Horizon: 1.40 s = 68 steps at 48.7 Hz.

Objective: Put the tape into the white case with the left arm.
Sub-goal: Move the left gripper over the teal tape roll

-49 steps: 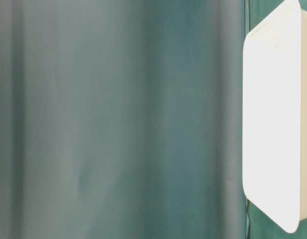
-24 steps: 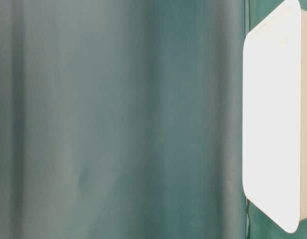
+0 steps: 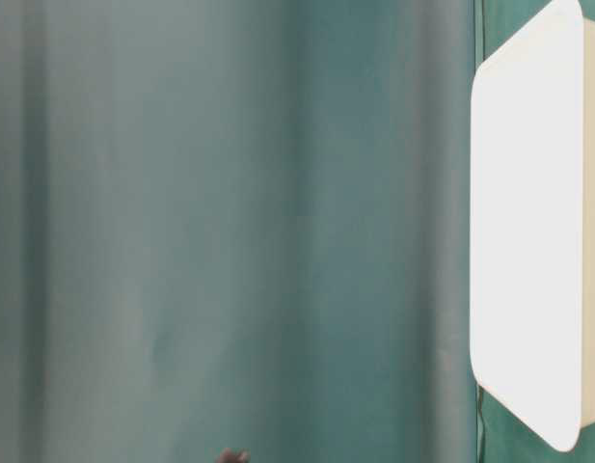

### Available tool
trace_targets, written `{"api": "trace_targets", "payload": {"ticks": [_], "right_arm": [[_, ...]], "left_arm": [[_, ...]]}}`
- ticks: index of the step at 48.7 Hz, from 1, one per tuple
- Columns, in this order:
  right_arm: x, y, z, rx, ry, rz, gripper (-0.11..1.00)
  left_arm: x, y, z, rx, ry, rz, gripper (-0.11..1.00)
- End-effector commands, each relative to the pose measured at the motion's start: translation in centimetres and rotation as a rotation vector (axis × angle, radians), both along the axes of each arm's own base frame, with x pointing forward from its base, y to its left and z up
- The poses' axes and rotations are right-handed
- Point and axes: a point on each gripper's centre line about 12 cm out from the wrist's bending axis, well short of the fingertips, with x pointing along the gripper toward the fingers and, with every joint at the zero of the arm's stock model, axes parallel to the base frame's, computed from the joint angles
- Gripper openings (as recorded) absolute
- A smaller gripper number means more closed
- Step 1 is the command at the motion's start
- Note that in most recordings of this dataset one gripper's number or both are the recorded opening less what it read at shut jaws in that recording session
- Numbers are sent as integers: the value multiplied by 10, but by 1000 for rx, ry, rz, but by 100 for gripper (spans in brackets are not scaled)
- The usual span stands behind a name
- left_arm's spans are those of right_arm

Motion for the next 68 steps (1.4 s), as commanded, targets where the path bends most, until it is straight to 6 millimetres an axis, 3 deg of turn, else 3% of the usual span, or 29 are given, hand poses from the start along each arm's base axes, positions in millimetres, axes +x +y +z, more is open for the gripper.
{"api": "trace_targets", "payload": {"ticks": [1,20,46,68], "right_arm": [[-1,0,-1,-9,6,1,-9],[-9,0,-18,-8,72,-1,-10],[-9,0,-20,-5,80,-2,-9],[-9,0,-19,-5,77,-2,-10]], "left_arm": [[14,-2,6,-4,10,-2,98],[48,-5,-20,15,225,-6,98],[38,-2,-41,16,345,3,98],[37,-2,-44,17,379,3,98]]}}
